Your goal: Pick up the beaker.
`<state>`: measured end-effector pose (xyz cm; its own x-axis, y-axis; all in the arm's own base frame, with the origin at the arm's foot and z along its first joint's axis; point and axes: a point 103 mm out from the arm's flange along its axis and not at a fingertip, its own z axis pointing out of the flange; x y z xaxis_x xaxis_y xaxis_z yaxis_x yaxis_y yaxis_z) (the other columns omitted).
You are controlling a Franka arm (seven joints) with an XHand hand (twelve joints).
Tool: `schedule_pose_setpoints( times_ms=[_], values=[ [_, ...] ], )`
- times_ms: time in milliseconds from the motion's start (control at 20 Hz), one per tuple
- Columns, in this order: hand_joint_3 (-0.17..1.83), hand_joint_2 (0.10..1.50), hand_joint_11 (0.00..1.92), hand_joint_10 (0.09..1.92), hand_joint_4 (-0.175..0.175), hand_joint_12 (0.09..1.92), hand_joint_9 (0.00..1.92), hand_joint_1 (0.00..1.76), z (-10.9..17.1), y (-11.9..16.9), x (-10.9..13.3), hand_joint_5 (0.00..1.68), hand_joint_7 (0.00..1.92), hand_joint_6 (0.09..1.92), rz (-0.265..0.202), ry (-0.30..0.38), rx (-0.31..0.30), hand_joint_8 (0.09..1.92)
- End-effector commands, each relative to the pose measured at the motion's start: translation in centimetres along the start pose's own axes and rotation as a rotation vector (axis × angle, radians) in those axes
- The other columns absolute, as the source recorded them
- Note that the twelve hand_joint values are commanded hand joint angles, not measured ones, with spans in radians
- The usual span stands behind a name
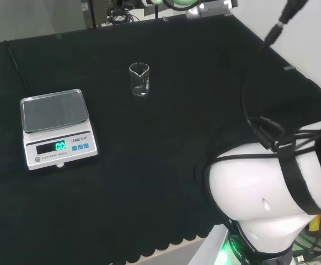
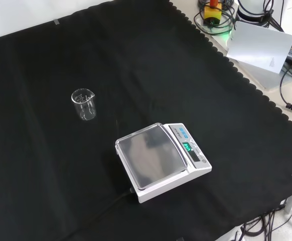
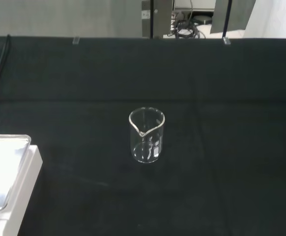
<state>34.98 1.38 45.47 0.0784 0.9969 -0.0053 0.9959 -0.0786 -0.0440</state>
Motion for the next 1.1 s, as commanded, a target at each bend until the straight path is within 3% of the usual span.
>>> schedule_pose_setpoints(
  times_ms=[50,600,1100],
  values=[
    [0.23,0.72,0.0,0.78,0.01,1.51,0.26,0.41,6.8,7.2,0.5,0.11,0.04,0.09,-0.032,0.008,0.095,0.69],
    [0.22,0.72,0.0,0.8,0.014,1.48,0.21,0.43,11.8,16.5,-2.3,0.07,0.0,0.09,-0.019,0.072,0.142,0.67],
    [0.22,0.72,0.0,0.81,0.014,1.47,0.2,0.43,17.0,24.2,-1.8,0.07,0.0,0.09,-0.057,0.065,0.219,0.66]
  ],
)
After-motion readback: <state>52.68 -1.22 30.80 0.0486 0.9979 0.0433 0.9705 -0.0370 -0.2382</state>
